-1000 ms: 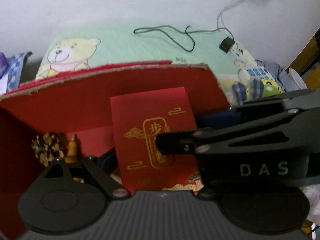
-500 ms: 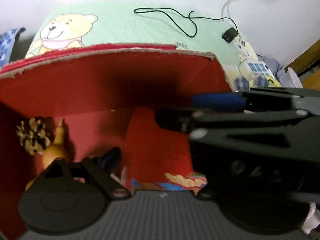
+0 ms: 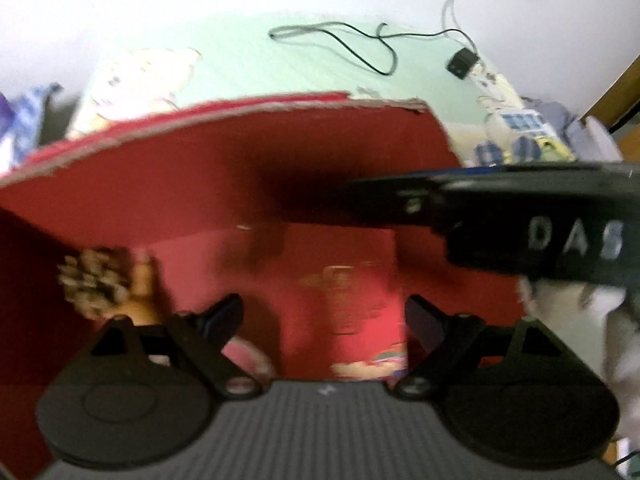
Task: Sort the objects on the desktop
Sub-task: 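Lower the gift box into the bin and open the right gripper, then withdraw the right gripper up out of the red bin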
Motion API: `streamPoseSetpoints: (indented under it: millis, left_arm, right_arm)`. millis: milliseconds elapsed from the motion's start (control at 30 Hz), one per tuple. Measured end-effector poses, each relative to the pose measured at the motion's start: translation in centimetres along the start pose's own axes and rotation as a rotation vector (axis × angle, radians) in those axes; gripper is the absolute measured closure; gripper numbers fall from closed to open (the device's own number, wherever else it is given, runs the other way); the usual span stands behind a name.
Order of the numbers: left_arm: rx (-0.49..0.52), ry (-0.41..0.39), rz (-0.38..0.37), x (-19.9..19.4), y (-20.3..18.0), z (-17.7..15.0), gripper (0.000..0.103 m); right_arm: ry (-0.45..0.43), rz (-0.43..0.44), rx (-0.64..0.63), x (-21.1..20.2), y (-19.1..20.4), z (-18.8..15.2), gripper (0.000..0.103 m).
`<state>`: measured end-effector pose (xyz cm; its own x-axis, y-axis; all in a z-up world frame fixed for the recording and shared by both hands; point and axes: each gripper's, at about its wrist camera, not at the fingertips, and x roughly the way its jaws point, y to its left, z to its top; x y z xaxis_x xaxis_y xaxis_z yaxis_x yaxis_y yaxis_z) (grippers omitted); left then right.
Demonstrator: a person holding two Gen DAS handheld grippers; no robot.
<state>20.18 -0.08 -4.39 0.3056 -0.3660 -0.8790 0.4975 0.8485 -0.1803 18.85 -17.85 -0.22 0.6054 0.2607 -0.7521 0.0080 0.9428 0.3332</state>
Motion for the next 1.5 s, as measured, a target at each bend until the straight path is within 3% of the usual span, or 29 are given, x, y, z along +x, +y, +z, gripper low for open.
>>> streamPoseSetpoints:
  millis: [233, 567, 833, 967, 1067, 1267, 1500]
  left_arm:
    - [-0.004, -0.118, 0.123, -3.3, 2.9, -0.8, 0.02]
    - [-0.027, -0.113, 0.291, -3.1, 5.8, -1.6, 0.021]
    - [-0.045, -0.116, 0.275, -2.6, 6.5, -1.8, 0.018]
    - [-0.038, -0.12, 0.267, -2.8, 6.3, -2.0, 0.014]
    - [-0.037, -0.13, 0.262, -2.9, 6.2, -2.2, 0.014]
    - [-0.035, -0.129, 0.264, -2.9, 6.2, -2.2, 0.014]
    - [-0.028, -0.114, 0.282, -2.6, 5.9, -2.1, 0.014]
  right_arm:
    - [0.012, 0.001, -0.093, 0.7, 2.6, 0.0, 0.06]
    - [0.176, -0.035, -0.096, 8.5, 4.9, -0.3, 0.062]
    - [0.328, -0.016, 0.031, 10.7, 3.2, -0.8, 0.07]
    - [0.373, -0.053, -0.047, 9.9, 4.0, -1.0, 0.069]
    - [0.41, -0.029, -0.045, 9.1, 3.8, -1.1, 0.071]
    - [0.395, 0.017, 0.012, 8.7, 2.8, -1.5, 0.072]
    - [0.31, -0.007, 0.029, 8.0, 3.3, -1.3, 0.076]
